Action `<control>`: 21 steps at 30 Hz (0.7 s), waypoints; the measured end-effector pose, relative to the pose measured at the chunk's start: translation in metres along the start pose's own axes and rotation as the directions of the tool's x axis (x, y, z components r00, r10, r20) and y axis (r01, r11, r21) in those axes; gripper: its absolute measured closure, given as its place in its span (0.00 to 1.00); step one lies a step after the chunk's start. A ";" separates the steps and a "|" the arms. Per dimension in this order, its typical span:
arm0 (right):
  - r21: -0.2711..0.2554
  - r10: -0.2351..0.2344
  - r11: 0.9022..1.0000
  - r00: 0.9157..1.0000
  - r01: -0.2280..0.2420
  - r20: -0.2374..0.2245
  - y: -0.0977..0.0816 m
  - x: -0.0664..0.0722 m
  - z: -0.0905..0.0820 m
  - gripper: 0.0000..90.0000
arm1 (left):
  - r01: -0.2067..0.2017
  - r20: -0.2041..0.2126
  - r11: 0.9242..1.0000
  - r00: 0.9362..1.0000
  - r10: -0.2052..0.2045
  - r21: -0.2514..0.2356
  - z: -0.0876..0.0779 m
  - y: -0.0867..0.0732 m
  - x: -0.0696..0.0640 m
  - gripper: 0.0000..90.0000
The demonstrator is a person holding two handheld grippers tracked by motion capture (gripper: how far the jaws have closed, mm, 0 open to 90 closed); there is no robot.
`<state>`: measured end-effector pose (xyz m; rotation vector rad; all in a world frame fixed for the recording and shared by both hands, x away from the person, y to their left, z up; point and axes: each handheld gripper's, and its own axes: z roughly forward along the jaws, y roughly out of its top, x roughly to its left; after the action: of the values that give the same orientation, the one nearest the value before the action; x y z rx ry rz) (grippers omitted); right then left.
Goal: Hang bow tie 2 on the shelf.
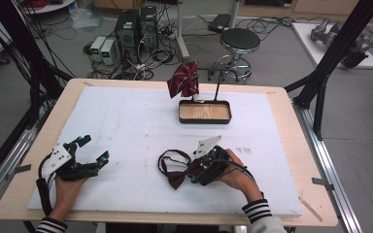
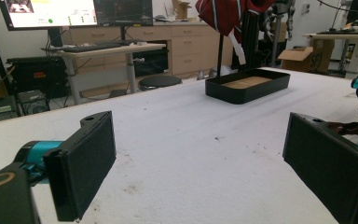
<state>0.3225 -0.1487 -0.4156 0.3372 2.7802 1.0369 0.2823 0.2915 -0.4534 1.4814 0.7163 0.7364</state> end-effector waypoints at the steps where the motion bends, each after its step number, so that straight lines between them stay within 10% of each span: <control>1: 0.008 -0.006 1.000 1.000 0.006 0.009 0.000 0.000 0.001 0.19 | 0.000 0.000 1.000 1.000 0.000 0.001 0.000 0.000 0.000 0.11; 21: 0.062 -0.037 0.997 0.999 0.037 0.006 -0.001 0.001 0.007 0.29 | 0.001 -0.001 1.000 1.000 -0.001 0.000 0.000 0.000 0.000 0.11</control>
<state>0.3231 -0.1448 -0.4216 0.2951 2.8056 0.9406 0.2823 0.2916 -0.4534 1.4804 0.7181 0.7361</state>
